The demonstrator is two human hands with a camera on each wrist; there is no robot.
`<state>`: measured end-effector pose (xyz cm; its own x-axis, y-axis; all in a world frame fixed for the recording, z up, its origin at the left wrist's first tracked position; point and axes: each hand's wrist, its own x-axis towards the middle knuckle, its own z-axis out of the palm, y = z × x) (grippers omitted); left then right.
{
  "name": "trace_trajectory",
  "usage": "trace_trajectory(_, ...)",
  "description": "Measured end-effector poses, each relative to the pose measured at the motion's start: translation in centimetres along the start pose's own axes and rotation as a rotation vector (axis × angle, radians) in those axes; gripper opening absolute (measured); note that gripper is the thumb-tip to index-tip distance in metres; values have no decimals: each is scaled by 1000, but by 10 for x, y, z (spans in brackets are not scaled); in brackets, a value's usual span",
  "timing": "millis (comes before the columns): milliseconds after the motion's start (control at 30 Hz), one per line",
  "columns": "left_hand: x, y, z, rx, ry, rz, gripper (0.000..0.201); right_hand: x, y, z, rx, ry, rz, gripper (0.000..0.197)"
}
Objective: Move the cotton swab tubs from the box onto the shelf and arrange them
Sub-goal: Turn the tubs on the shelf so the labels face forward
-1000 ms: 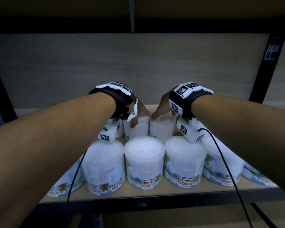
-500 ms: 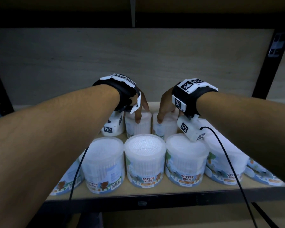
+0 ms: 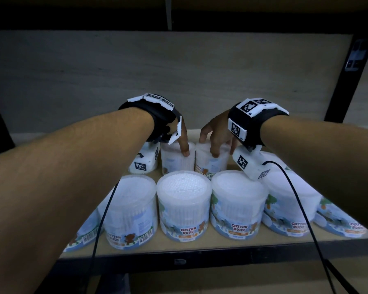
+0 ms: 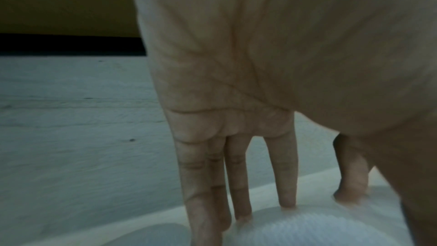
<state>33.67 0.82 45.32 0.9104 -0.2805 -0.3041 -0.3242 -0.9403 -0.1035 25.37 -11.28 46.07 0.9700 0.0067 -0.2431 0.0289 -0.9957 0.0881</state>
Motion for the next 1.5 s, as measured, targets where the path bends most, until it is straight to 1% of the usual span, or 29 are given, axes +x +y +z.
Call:
trace_trajectory(33, -1, 0, 1, -18, 12, -1, 74, 3, 2, 0, 14, -13, -5, 66)
trace_trajectory(100, 4, -6, 2, -33, 32, 18, 69, 10, 4, 2, 20, -34, 4, 69)
trace_trajectory(133, 5, -8, 2, -42, 27, 26, 67, 10, 3, 2, 24, -49, 0, 70)
trace_trajectory(167, 5, -7, 2, -31, 9, 18, 70, 11, 4, 2, 19, -51, -6, 71)
trace_trajectory(267, 3, 0, 3, -3, -57, -1, 93, 13, 5, 0, 9, -55, -29, 76)
trace_trajectory(300, 5, 1, 1, 30, -59, -3, 97, 14, 5, 0, 10, -56, -34, 76)
trace_trajectory(400, -2, 2, -1, 66, -13, -2, 77, 14, 4, 0, 22, -70, -44, 78)
trace_trajectory(500, -3, 1, -2, 51, -17, -33, 62, 12, 3, -1, 28, -80, -58, 79)
trace_trajectory(567, -4, 1, 1, 33, -64, -39, 64, 10, 3, -1, 41, -86, -50, 79)
trace_trajectory(600, -5, 0, 3, 34, -67, -42, 70, 8, 2, -1, 44, -75, -44, 77)
trace_trajectory(667, -6, -3, 5, 55, -3, -17, 88, 1, -1, -2, 68, -42, -30, 68)
trace_trajectory(700, -8, -5, 6, 50, 39, 4, 91, -3, -2, -2, 81, -26, -35, 63)
trace_trajectory(767, -12, -9, 5, 40, 82, 80, 93, -9, -4, -4, 67, 18, -34, 57)
trace_trajectory(867, -23, -16, 1, 61, 78, 178, 92, -6, -6, -7, 135, 69, -2, 57)
trace_trajectory(967, -26, -16, 0, 149, 14, 204, 93, 1, -11, -3, 90, 74, 86, 70)
trace_trajectory(1033, -21, -15, 1, 163, -5, 225, 90, 11, -11, 0, 102, 56, 95, 69)
trace_trajectory(1133, -16, -15, 0, 124, -42, 277, 85, 16, -13, 1, 99, 45, 102, 66)
trace_trajectory(1300, -15, -17, 0, 5, -44, 274, 85, 16, -12, 0, 77, 34, 107, 64)
trace_trajectory(1333, -15, -18, 0, -18, -30, 273, 84, 16, -11, 1, 63, 41, 106, 64)
trace_trajectory(1400, -18, -20, 0, -126, 39, 250, 83, 15, -11, 1, 15, 47, 96, 64)
trace_trajectory(1433, -19, -19, 0, -163, 67, 238, 85, 14, -11, 1, -7, 45, 86, 64)
trace_trajectory(1500, -20, -16, -1, -178, 79, 231, 97, 9, -11, 1, -45, 36, 61, 61)
